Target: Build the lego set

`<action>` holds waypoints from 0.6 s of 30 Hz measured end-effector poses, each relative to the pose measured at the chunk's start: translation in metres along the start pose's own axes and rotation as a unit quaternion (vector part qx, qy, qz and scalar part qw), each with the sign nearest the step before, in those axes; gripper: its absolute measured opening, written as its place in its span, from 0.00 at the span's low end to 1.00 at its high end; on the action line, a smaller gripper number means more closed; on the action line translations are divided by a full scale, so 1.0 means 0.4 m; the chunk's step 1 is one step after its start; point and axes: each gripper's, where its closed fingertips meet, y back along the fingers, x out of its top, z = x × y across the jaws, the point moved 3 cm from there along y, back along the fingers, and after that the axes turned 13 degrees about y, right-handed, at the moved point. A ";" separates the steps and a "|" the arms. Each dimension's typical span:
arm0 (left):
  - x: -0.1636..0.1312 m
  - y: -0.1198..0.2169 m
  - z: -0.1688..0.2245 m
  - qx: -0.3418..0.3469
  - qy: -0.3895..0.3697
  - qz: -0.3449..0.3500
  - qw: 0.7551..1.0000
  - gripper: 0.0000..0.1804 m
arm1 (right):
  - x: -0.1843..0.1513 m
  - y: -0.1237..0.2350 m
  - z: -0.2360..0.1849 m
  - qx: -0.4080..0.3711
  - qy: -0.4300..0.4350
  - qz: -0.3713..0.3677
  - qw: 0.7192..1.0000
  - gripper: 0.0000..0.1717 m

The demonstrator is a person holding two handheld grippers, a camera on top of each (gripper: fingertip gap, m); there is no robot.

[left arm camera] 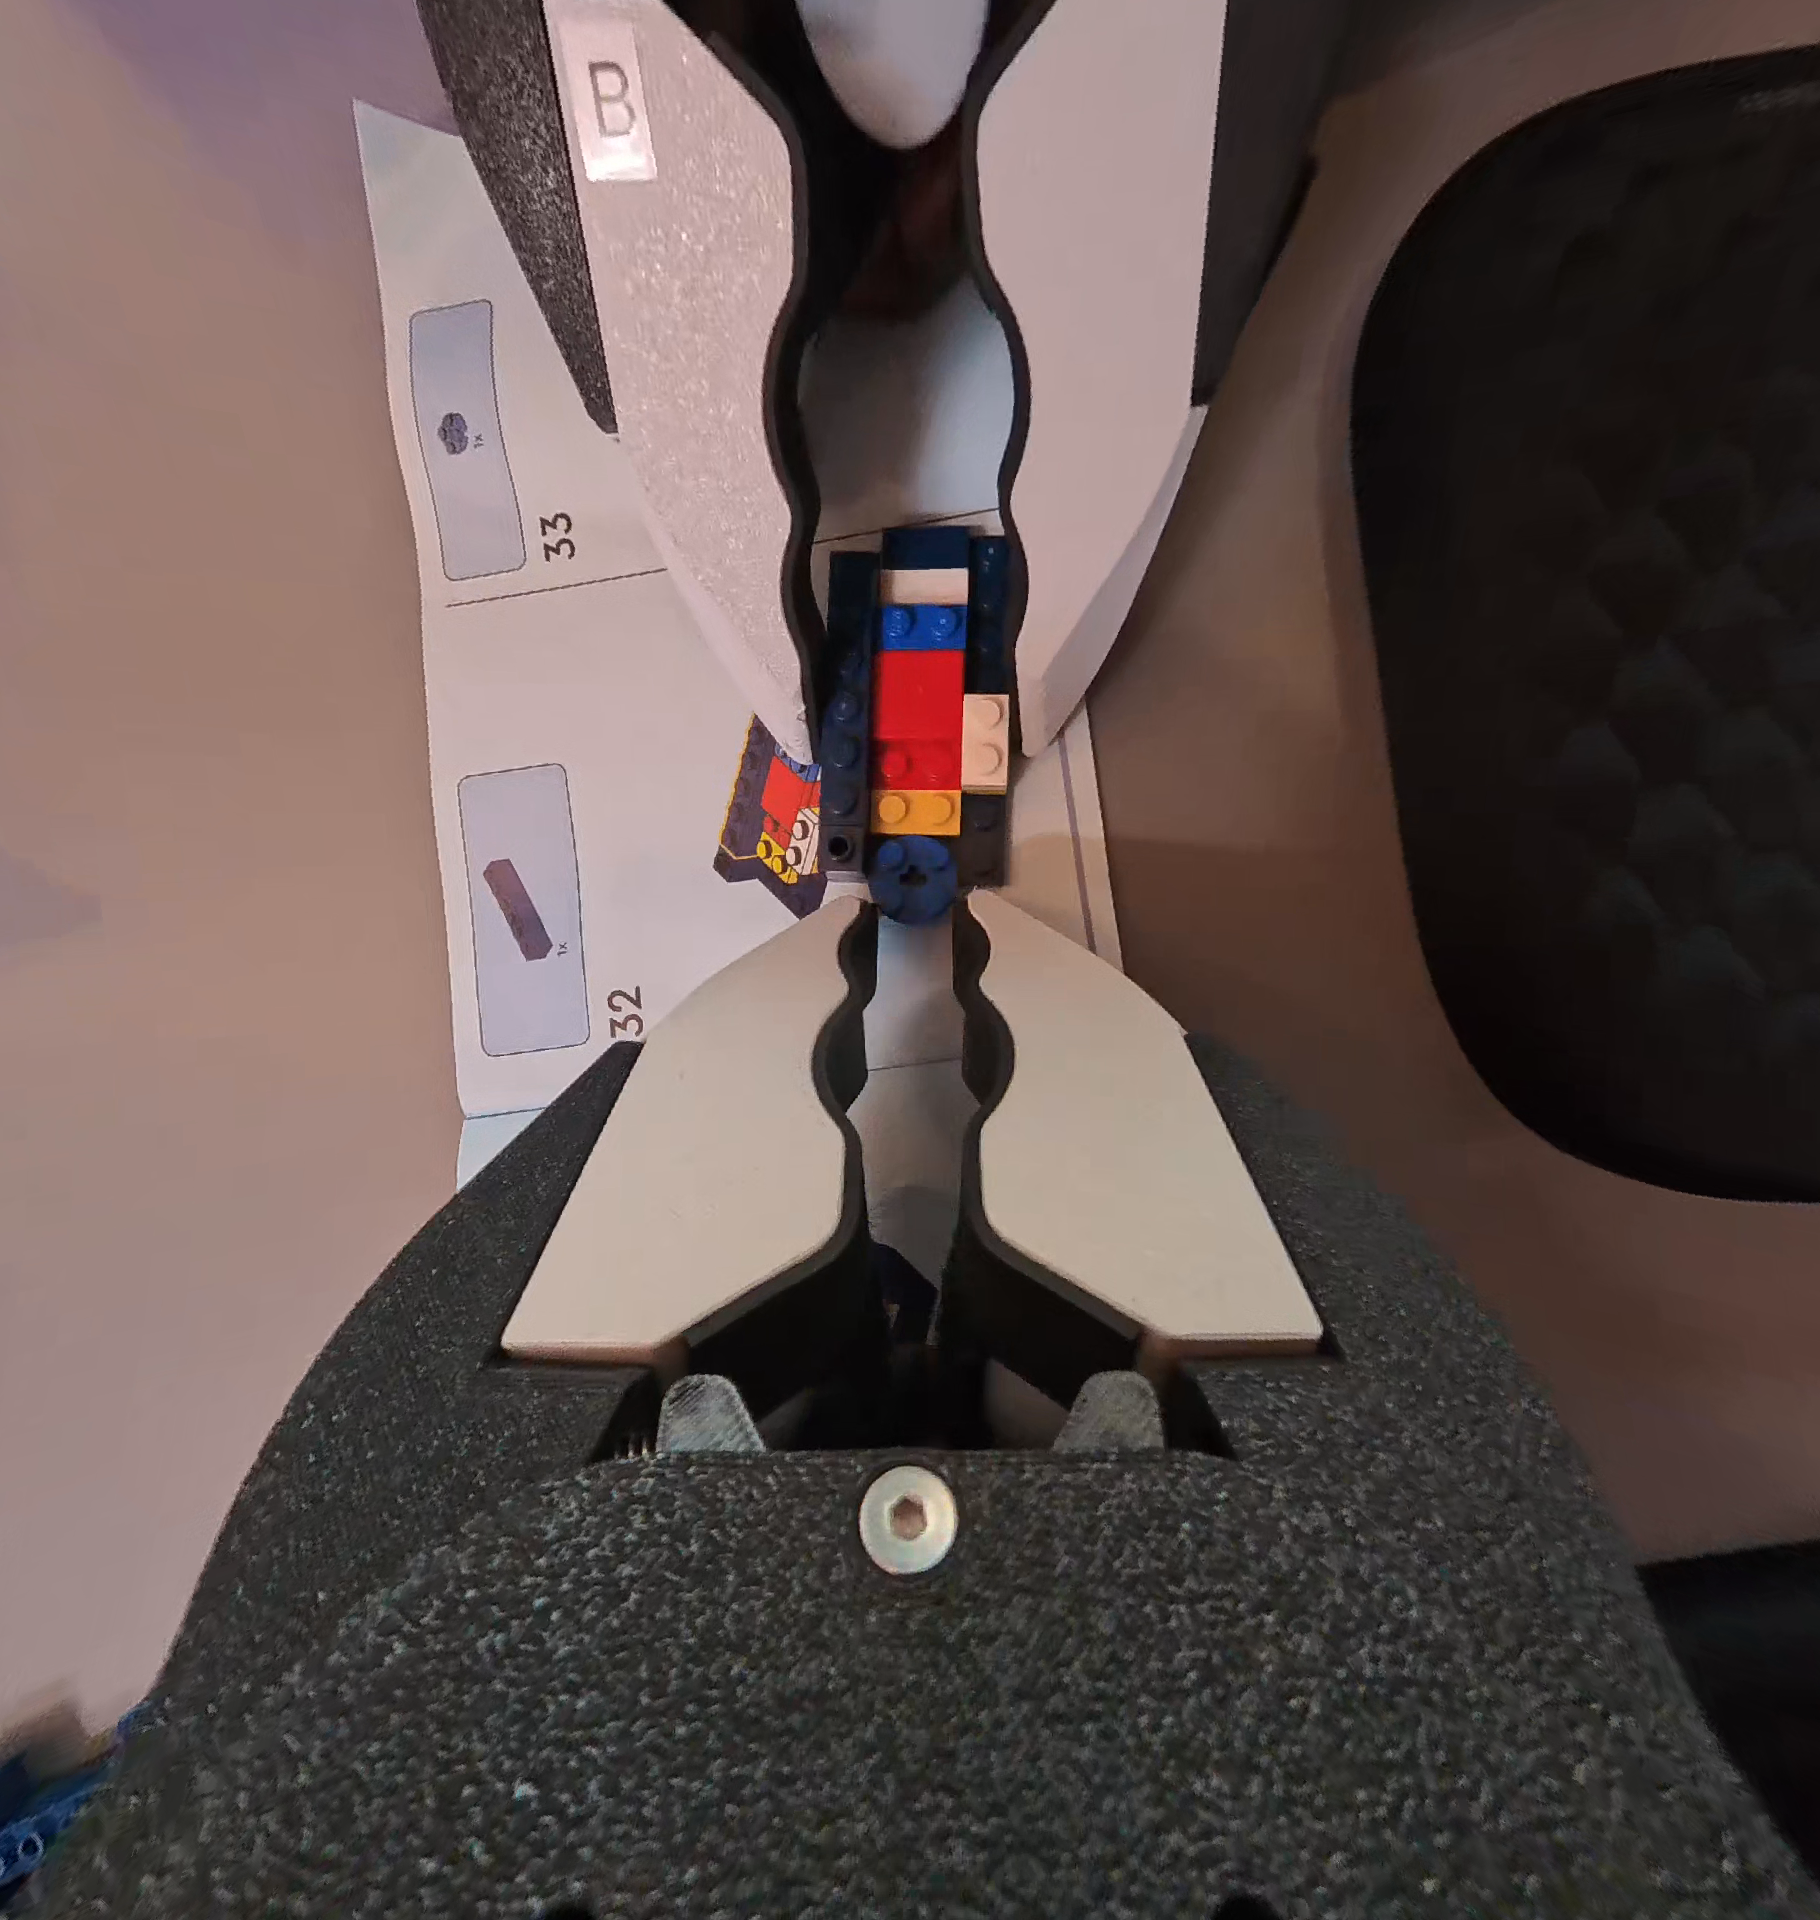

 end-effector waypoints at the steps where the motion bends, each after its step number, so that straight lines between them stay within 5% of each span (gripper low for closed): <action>1: 0.000 0.000 0.000 -0.001 -0.001 0.000 1.000 0.08 | 0.000 0.000 0.000 0.000 0.000 0.000 1.000 0.20; 18: 0.006 -0.001 -0.008 -0.037 -0.079 -0.042 0.995 0.07 | 0.001 0.001 -0.001 0.004 0.002 0.001 1.000 0.20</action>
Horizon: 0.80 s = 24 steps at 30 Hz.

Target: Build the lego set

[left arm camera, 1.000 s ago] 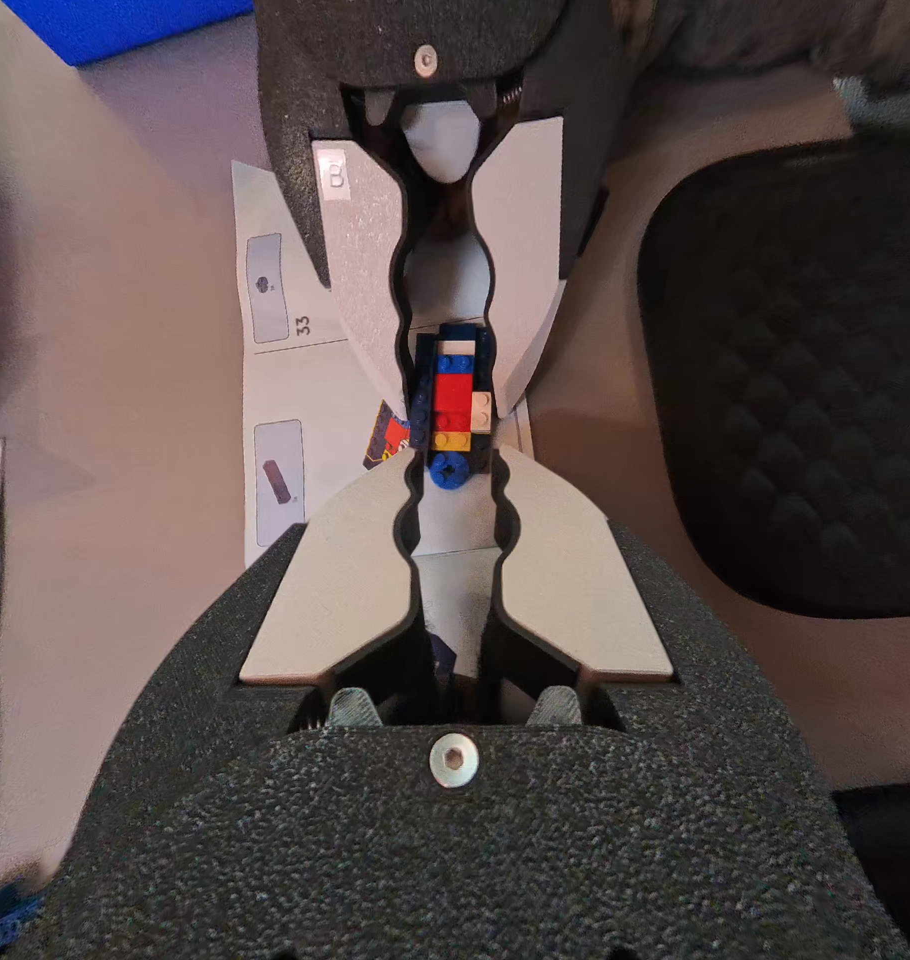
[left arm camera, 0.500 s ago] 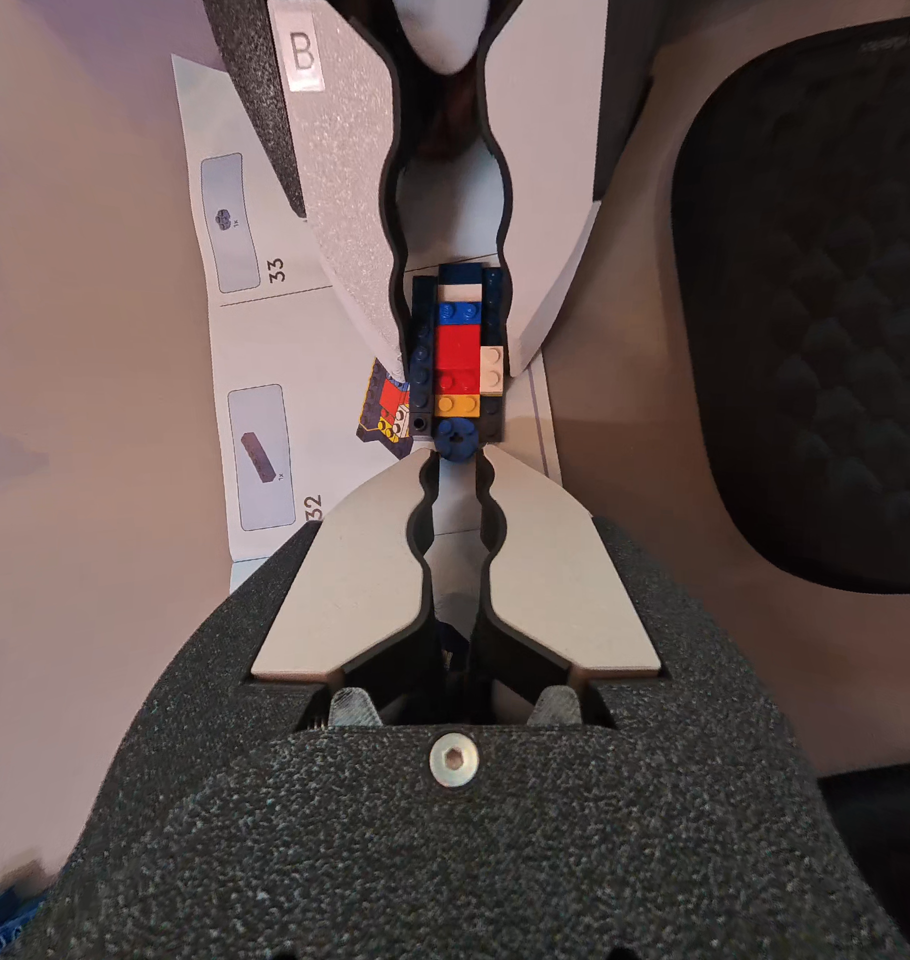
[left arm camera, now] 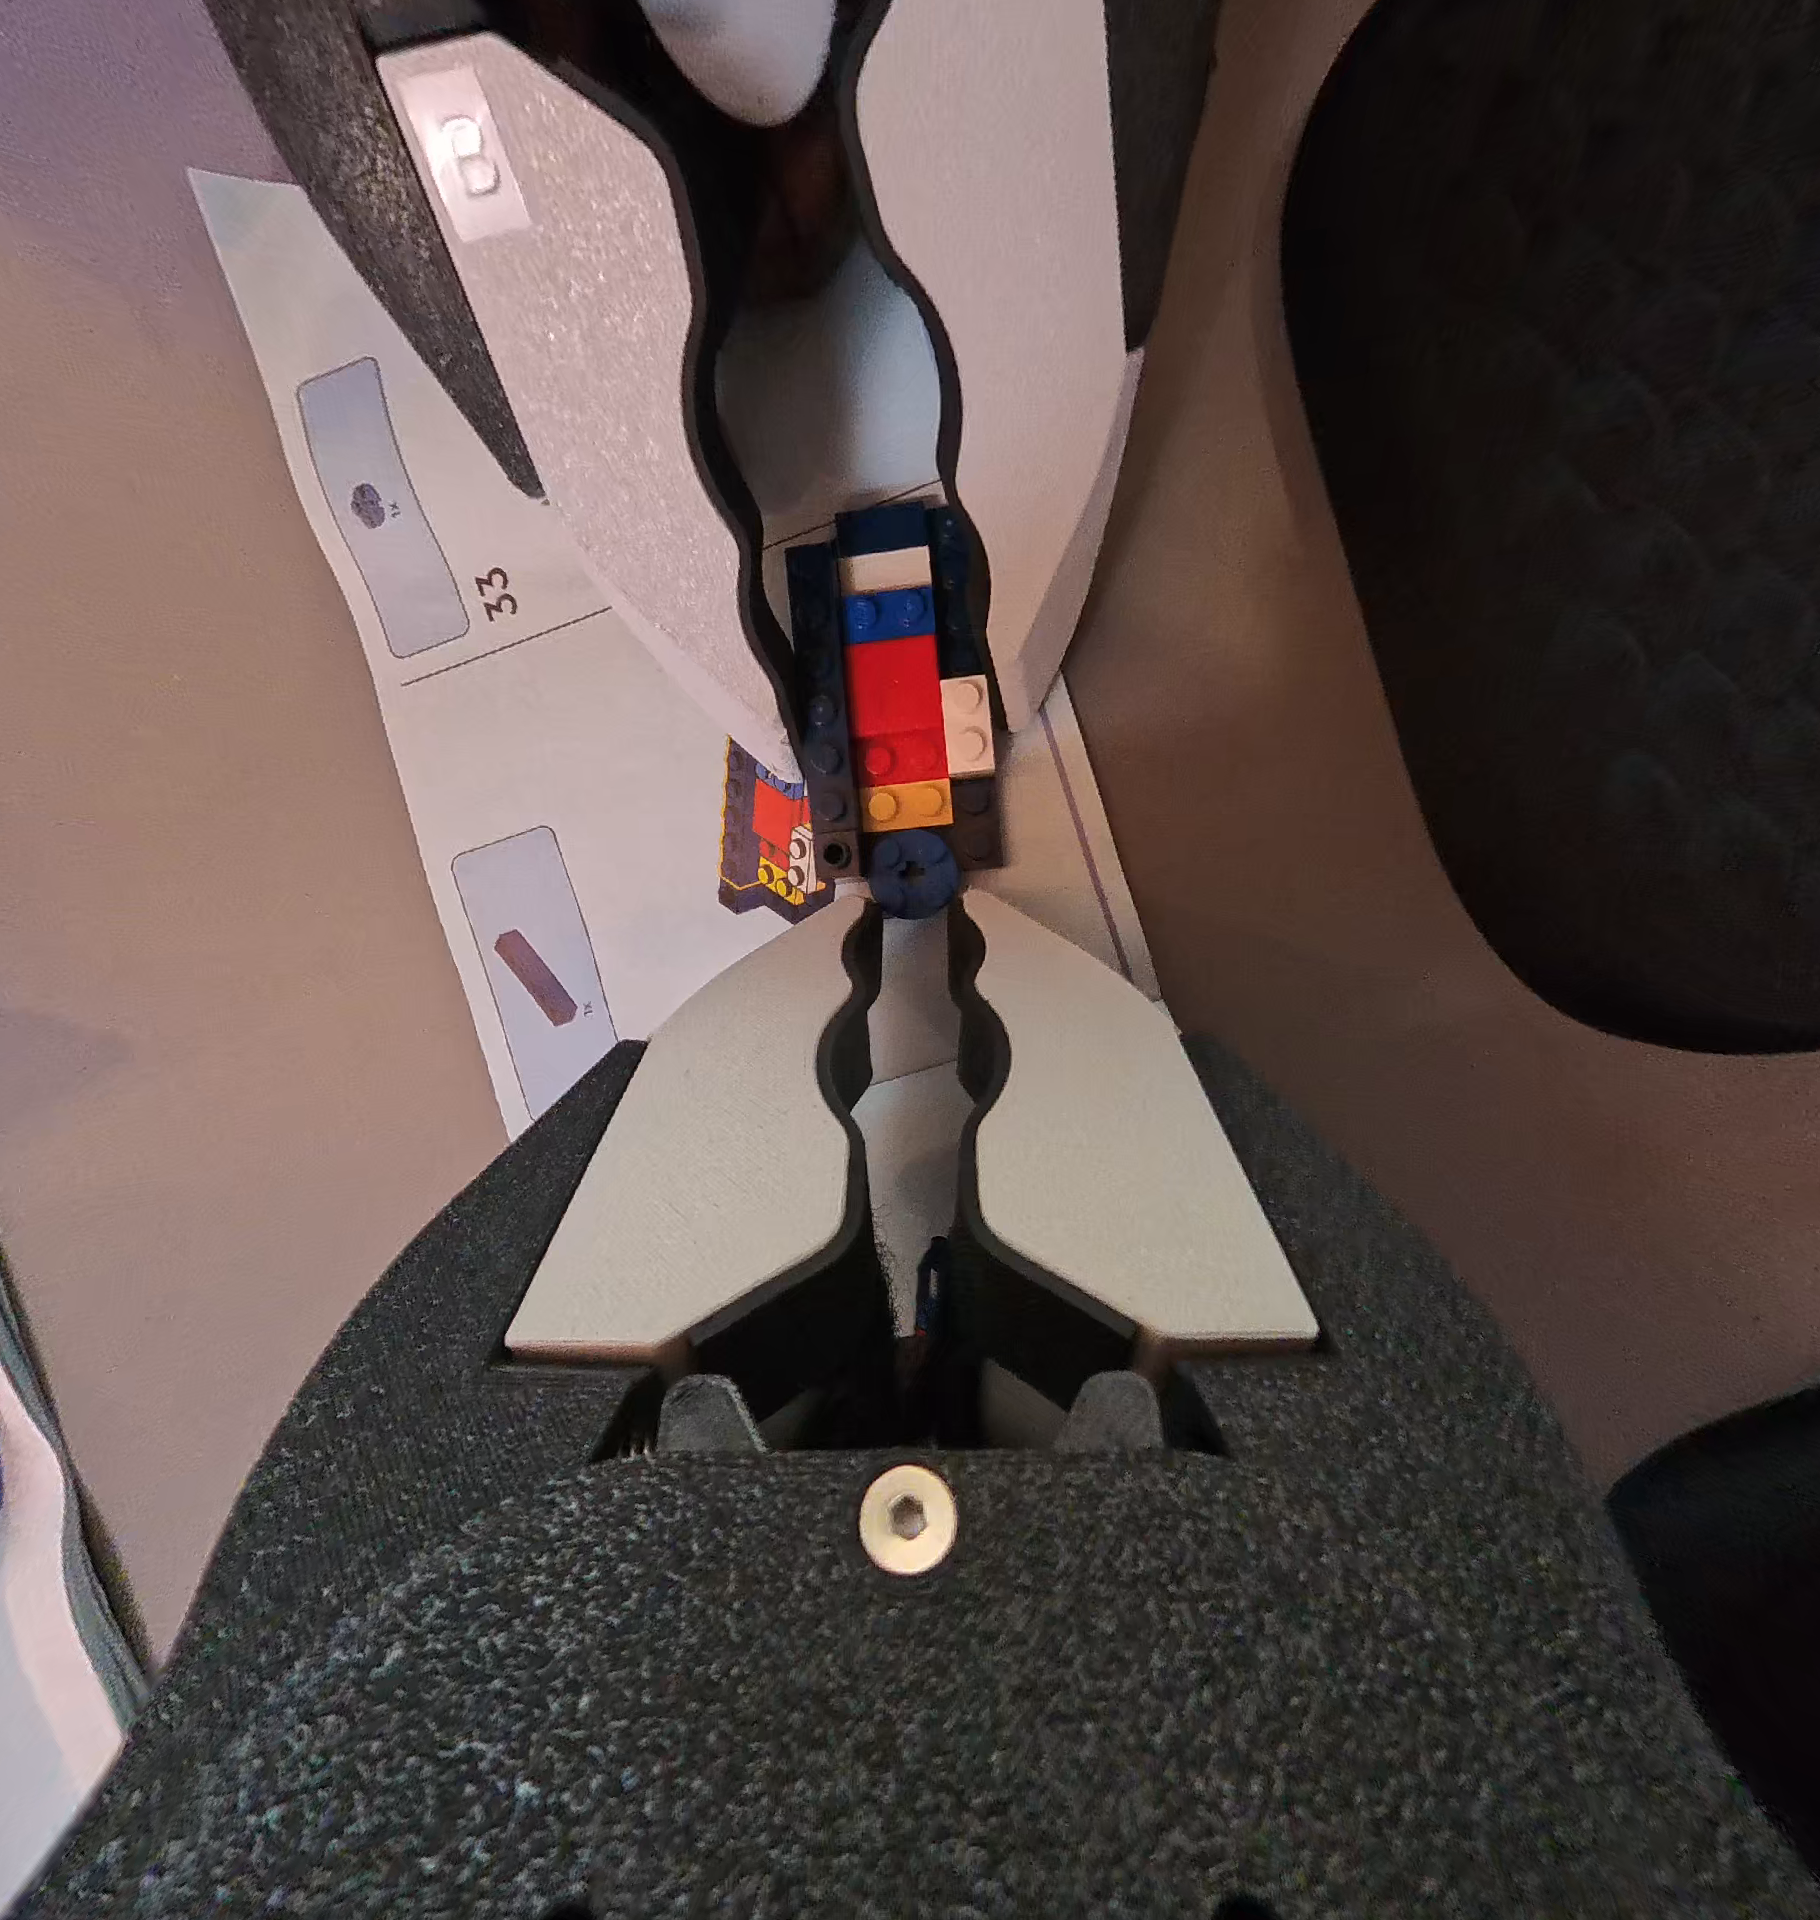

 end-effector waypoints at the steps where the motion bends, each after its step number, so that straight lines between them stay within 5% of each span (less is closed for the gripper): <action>1: 0.000 0.000 0.000 -0.003 -0.005 -0.003 1.000 0.06 | 0.000 0.000 0.000 0.001 0.000 0.000 1.000 0.20; 19: 0.003 0.001 -0.007 -0.047 -0.071 -0.028 0.996 0.06 | 0.000 0.000 0.000 0.004 -0.001 0.001 1.000 0.20; 24: 0.000 0.001 -0.002 -0.043 -0.034 -0.018 0.998 0.06 | 0.000 0.001 0.000 0.004 -0.002 0.001 1.000 0.20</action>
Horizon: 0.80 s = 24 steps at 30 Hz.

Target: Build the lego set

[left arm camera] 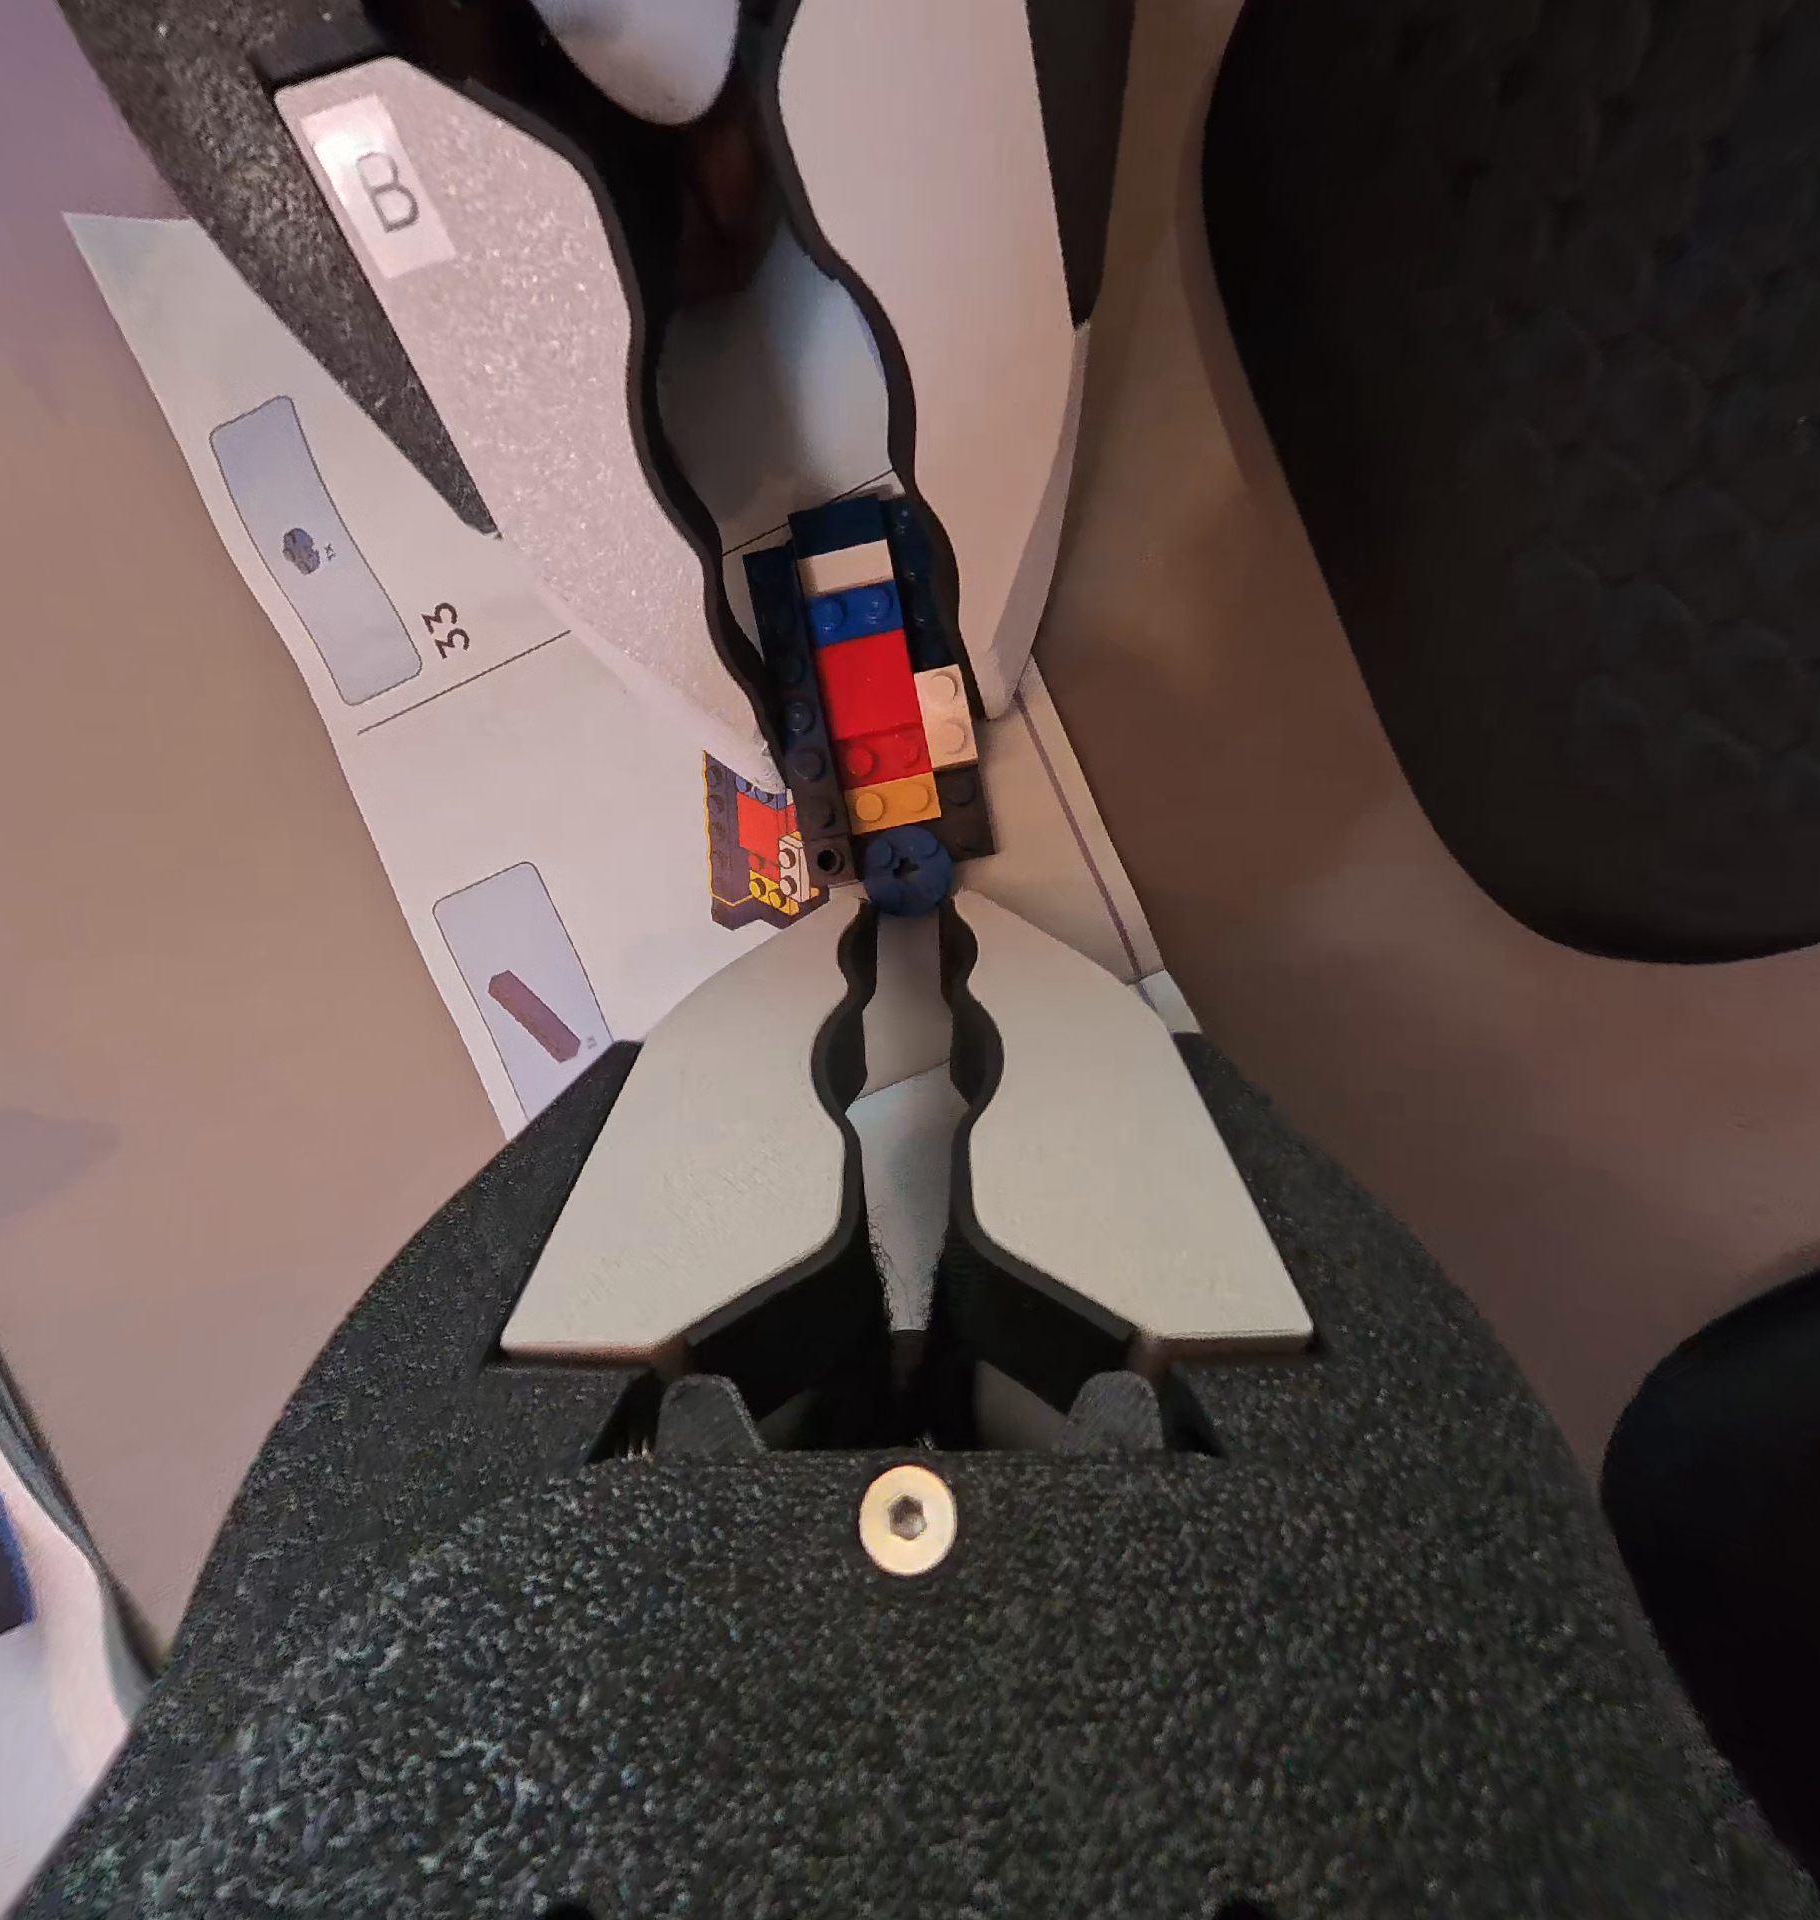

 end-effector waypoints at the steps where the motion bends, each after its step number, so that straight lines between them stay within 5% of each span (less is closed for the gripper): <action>1: 0.000 0.000 0.001 0.002 0.010 0.007 1.000 0.07 | 0.000 0.000 0.000 0.000 0.000 0.000 1.000 0.20; 12: 0.002 -0.005 -0.001 -0.030 0.117 0.066 0.990 0.08 | 0.000 0.000 0.000 0.000 -0.001 0.000 1.000 0.20; 24: 0.012 -0.006 -0.010 -0.057 0.008 0.000 0.998 0.08 | 0.001 0.000 -0.003 0.005 0.003 0.001 1.000 0.21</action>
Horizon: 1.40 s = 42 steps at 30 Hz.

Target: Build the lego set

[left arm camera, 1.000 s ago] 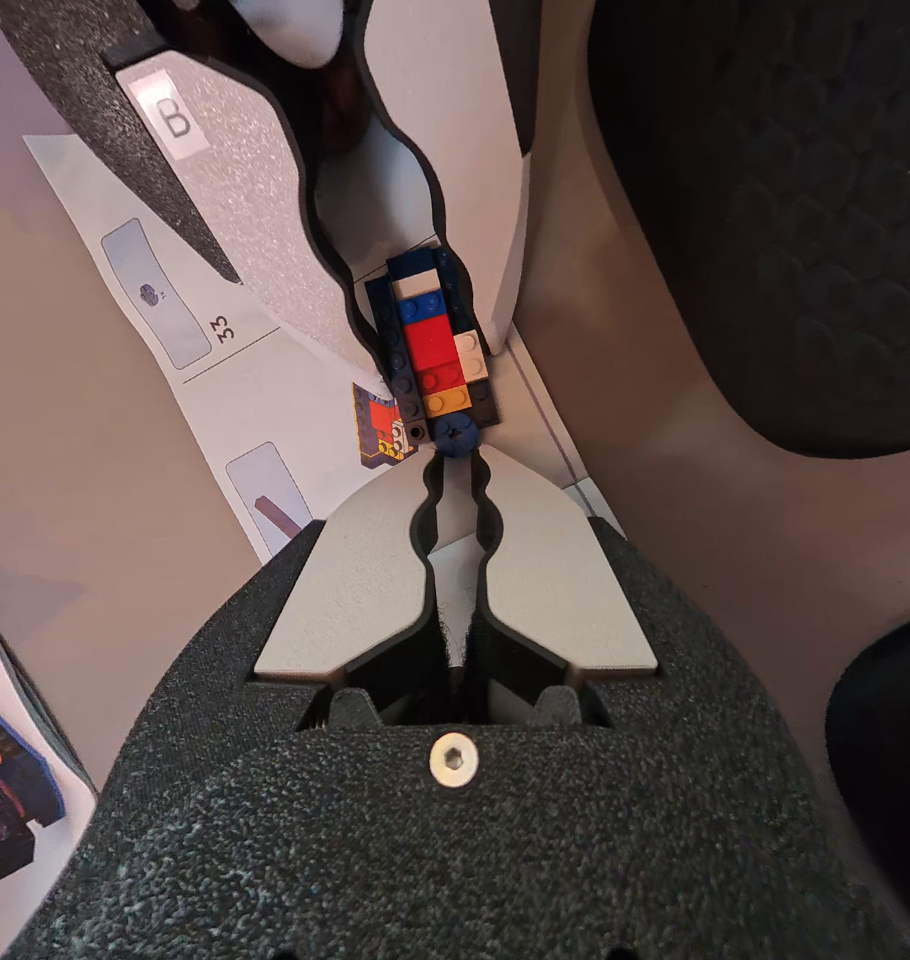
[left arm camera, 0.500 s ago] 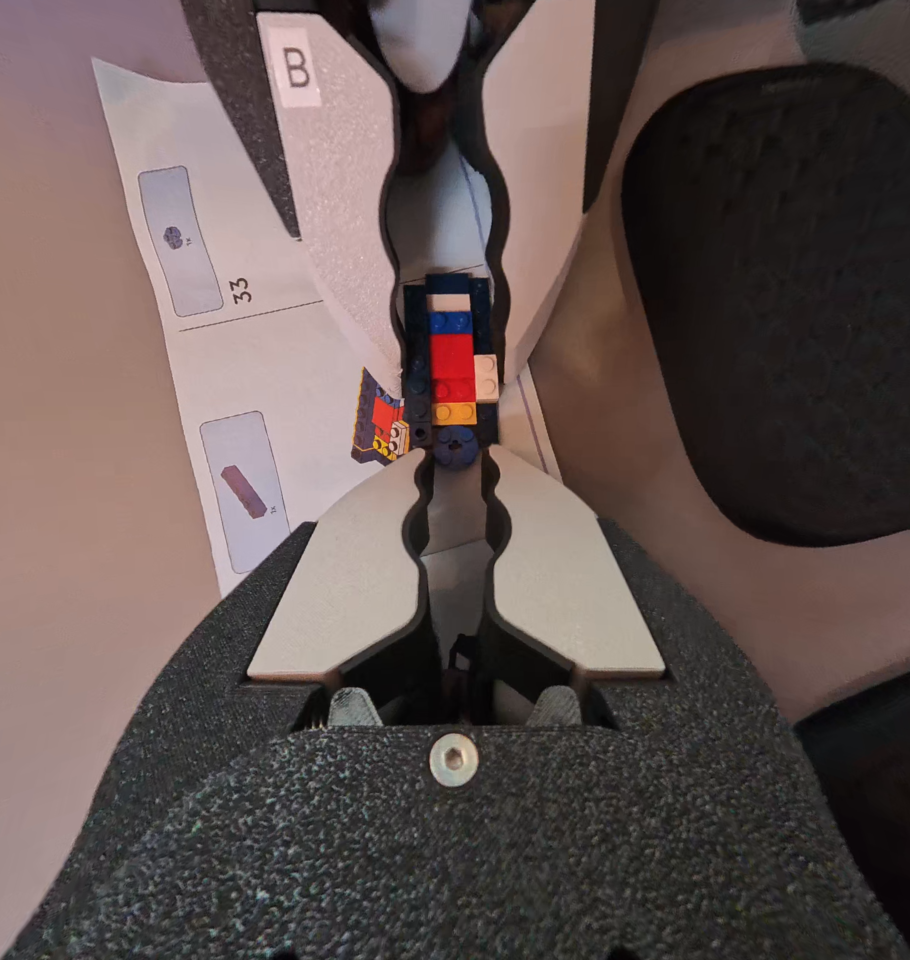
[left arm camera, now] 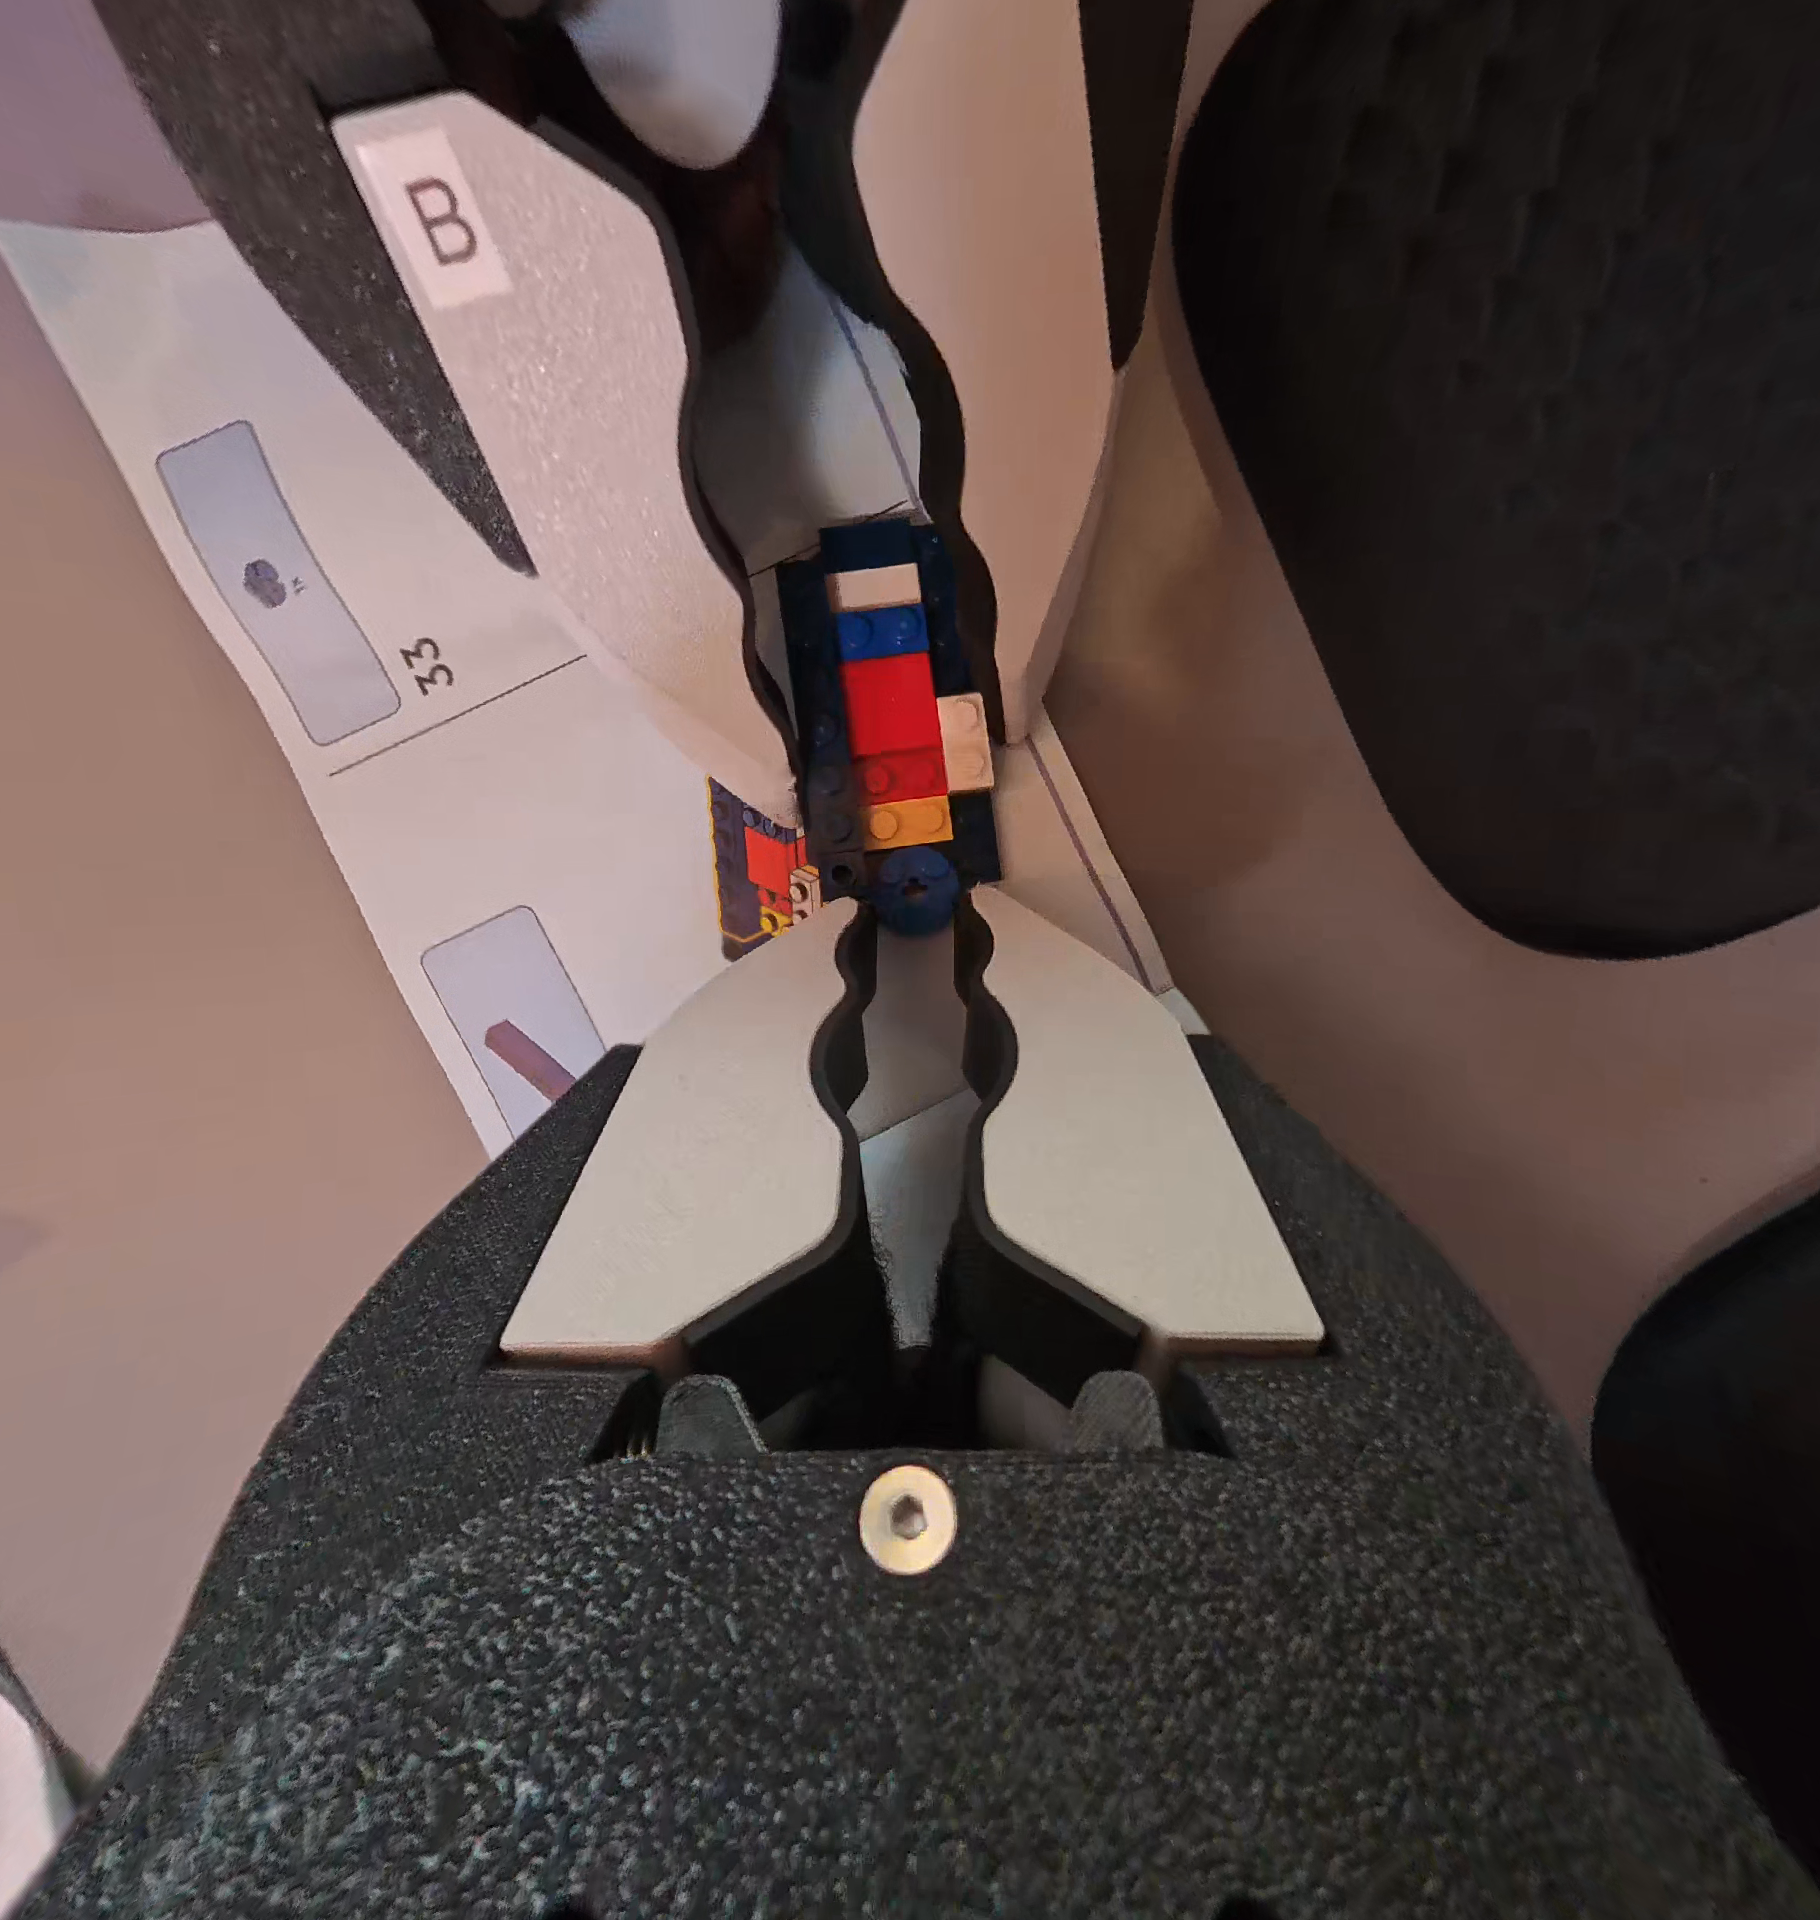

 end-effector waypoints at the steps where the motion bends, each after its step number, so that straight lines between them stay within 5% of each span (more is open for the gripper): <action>1: 0.001 0.000 -0.001 -0.003 -0.006 -0.006 1.000 0.08 | 0.000 0.000 0.000 0.000 0.000 0.000 1.000 0.21; 16: -0.001 0.002 0.004 -0.028 -0.099 -0.055 0.993 0.06 | 0.003 -0.002 -0.008 0.014 0.013 0.002 1.000 0.21; 21: -0.006 0.005 0.012 0.001 -0.056 -0.022 0.998 0.07 | 0.003 -0.001 -0.008 0.014 0.013 0.003 1.000 0.21; 28: -0.018 0.012 0.012 -0.013 0.153 0.111 0.982 0.09 | 0.003 -0.001 -0.008 0.013 0.014 0.003 1.000 0.21; 42: -0.017 0.003 0.031 0.018 0.232 0.163 0.959 0.10 | 0.003 -0.001 -0.008 0.014 0.012 0.003 1.000 0.21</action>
